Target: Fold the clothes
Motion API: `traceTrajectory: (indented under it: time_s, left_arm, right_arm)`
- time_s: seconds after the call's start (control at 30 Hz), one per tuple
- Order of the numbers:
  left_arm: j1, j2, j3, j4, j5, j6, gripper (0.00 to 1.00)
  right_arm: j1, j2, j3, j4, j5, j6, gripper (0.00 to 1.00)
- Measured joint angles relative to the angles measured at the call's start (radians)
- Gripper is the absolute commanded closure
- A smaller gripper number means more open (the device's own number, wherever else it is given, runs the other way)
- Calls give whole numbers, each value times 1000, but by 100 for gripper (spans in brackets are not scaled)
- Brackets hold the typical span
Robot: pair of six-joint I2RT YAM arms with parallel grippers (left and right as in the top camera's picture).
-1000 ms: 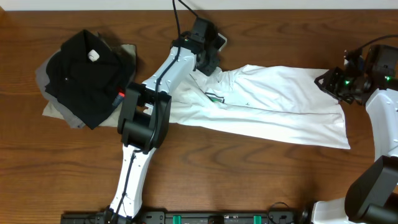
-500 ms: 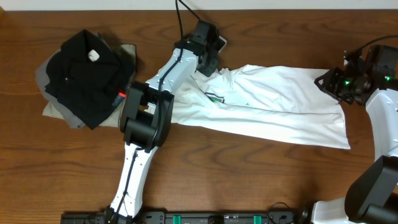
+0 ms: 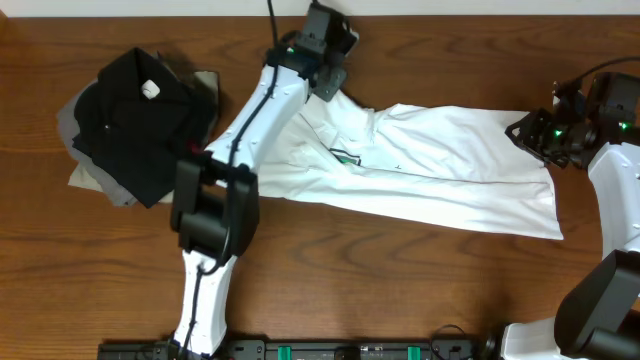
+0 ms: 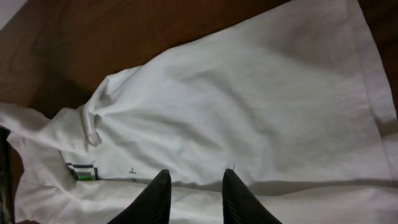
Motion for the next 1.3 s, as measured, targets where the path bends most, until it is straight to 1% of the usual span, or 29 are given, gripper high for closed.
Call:
traceTrajectory:
  time_s: [0.23,0.33,0.43,0.63,0.83,0.93,1.0,1.1,1.17,1.23,1.3]
  left_arm:
    - [0,-12,8,-193,-19,-4,94]
    - [0,-12,8,-282,-31,-24,94]
    - [0,-12,8,-383,-40,-45,94]
    - [0,-38,8,-560,-48,-113,94]
    - [0,-63,8,-674,-35,-185,93]
    - [0,-63,8,-705,-17,-202,77]
    - [0,-63,8,-721,2,-220,72]
    - [0,-63,8,-712,16,-226,69]
    - [0,-63,8,-661,52,-233,67]
    - [0,-63,7,-587,99,-236,62]
    - [-2,-63,1,-484,143,-231,51]
  right_arm:
    - [0,0,0,0,1,0,73]
    - [0,0,0,4,4,1,67]
    - [0,0,0,27,5,-7,66]
    - [9,0,0,52,7,-40,63]
    - [14,0,0,61,11,-51,62]
    - [14,0,0,61,18,-55,61]
    - [14,0,0,61,19,-56,62]
    - [14,0,0,61,21,-56,62]
    - [14,0,0,61,22,-56,61]
    - [14,0,0,61,23,-56,62]
    - [14,0,0,61,24,-56,61]
